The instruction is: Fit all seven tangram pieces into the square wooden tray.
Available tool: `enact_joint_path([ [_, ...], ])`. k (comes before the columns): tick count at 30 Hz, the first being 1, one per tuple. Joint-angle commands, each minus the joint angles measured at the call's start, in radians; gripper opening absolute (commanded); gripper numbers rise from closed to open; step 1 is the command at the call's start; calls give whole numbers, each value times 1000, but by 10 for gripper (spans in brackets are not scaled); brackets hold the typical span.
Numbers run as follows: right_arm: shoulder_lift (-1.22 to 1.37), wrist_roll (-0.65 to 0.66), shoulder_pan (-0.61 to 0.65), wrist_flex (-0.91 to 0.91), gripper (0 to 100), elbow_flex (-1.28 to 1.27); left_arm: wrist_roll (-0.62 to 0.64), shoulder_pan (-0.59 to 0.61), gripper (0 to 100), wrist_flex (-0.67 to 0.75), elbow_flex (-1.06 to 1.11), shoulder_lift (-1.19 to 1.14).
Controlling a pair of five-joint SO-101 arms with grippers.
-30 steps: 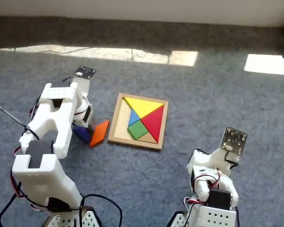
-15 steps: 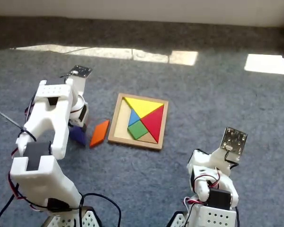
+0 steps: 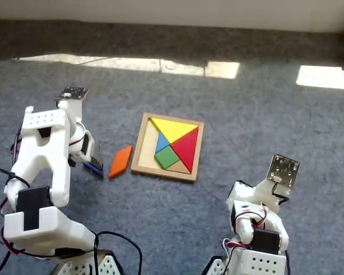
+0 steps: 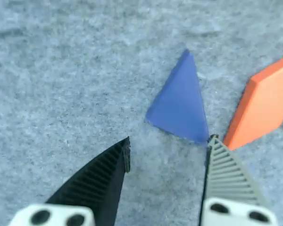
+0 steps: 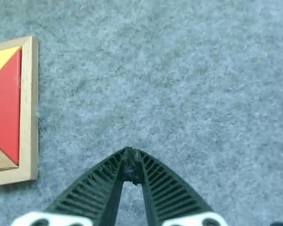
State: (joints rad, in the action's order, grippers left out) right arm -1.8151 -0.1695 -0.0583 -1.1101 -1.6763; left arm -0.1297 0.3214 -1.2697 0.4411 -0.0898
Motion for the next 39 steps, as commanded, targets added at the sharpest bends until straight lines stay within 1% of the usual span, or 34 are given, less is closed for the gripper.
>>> enact_joint_path([
  [1,-19,14,-10,-5,4,-122,83,16,259,147,64,53],
  [4,-19,14,-10,-5,4,-122,123,-2,259,215,101,53],
  [11,-19,14,-10,-5,4,-122,190,-81,259,221,108,51],
  [15,-19,14,-10,-5,4,-122,192,-82,254,229,104,51],
  [20,-19,14,-10,-5,4,-122,187,-81,181,269,108,50],
  [22,-19,14,-10,-5,4,-122,186,-76,181,264,104,56],
  [24,-19,14,-10,-5,4,-122,184,-73,201,264,102,61],
  [28,-19,14,-10,-5,4,-122,104,-73,264,264,102,62],
  [31,-19,14,-10,-5,4,-122,83,-73,267,264,102,62],
  [35,-19,14,-10,-5,4,-122,-20,-73,267,264,104,62],
  [39,-19,14,-10,-5,4,-122,-83,-48,267,272,102,61],
])
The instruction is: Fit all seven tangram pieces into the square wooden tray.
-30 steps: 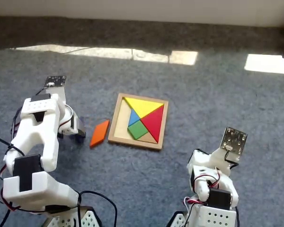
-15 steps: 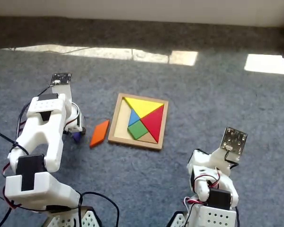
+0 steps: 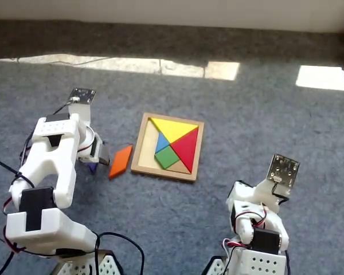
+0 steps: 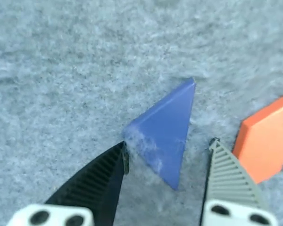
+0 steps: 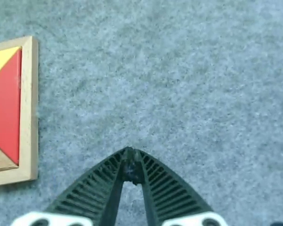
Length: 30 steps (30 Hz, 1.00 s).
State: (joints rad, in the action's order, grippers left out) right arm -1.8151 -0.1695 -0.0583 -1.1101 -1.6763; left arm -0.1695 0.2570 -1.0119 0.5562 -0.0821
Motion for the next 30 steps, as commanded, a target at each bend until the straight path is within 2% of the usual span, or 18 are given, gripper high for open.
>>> enact_joint_path([
  [1,-19,14,-10,-5,4,-122,-61,16,267,14,-13,48],
  [5,-19,14,-10,-5,4,-122,-112,10,267,14,-13,44],
  [19,-19,14,-10,-5,4,-122,-117,-13,269,37,-13,42],
  [25,-19,14,-10,-5,4,-122,-184,8,269,37,-15,53],
  [30,-19,14,-10,-5,4,-122,-189,24,271,35,-90,33],
])
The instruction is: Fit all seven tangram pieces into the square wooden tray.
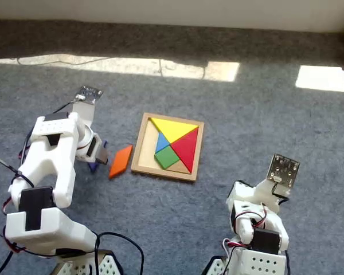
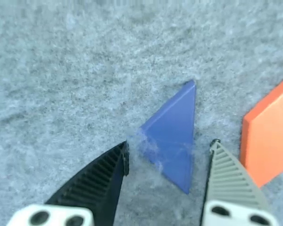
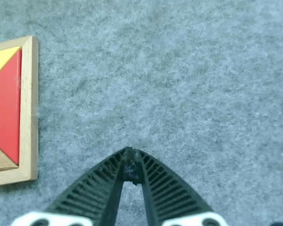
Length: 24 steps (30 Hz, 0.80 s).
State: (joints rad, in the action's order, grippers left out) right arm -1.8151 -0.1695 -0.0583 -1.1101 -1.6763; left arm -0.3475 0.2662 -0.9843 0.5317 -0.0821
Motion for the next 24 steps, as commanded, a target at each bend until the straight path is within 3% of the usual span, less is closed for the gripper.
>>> enact_joint_path([
  [1,-19,14,-10,-5,4,-122,-20,10,271,6,-74,18],
  [8,-19,14,-10,-5,4,-122,-31,-15,267,-12,-189,-133],
  [19,-19,14,-12,-5,4,-122,-32,-18,265,-117,-203,-145],
  [24,-19,14,-12,-5,4,-122,-31,-22,186,-141,-202,-145],
])
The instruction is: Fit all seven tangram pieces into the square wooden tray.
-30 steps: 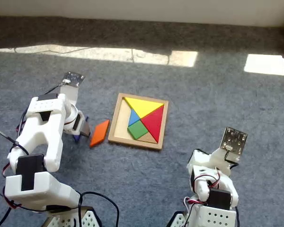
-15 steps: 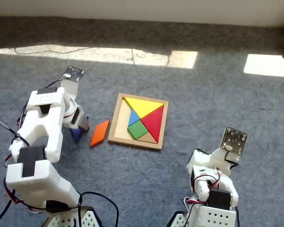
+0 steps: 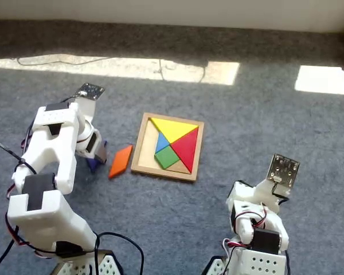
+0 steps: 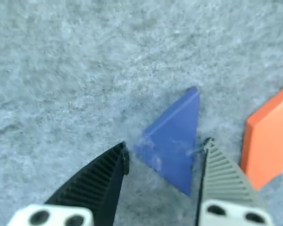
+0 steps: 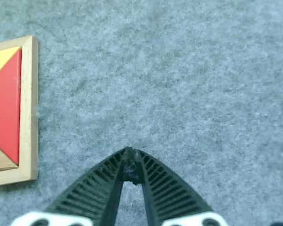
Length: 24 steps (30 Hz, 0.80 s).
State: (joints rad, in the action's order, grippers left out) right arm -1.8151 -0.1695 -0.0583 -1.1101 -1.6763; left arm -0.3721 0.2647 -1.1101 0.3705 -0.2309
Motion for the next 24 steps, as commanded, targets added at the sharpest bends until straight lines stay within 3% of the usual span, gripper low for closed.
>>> enact_joint_path([
  [1,-19,14,-12,-5,4,-122,-6,-27,174,-15,-41,2],
  [14,-19,14,-12,-5,4,-122,-11,-53,181,-9,-47,4],
  [24,-19,14,-12,-5,4,-122,-6,-54,42,-26,-53,71],
])
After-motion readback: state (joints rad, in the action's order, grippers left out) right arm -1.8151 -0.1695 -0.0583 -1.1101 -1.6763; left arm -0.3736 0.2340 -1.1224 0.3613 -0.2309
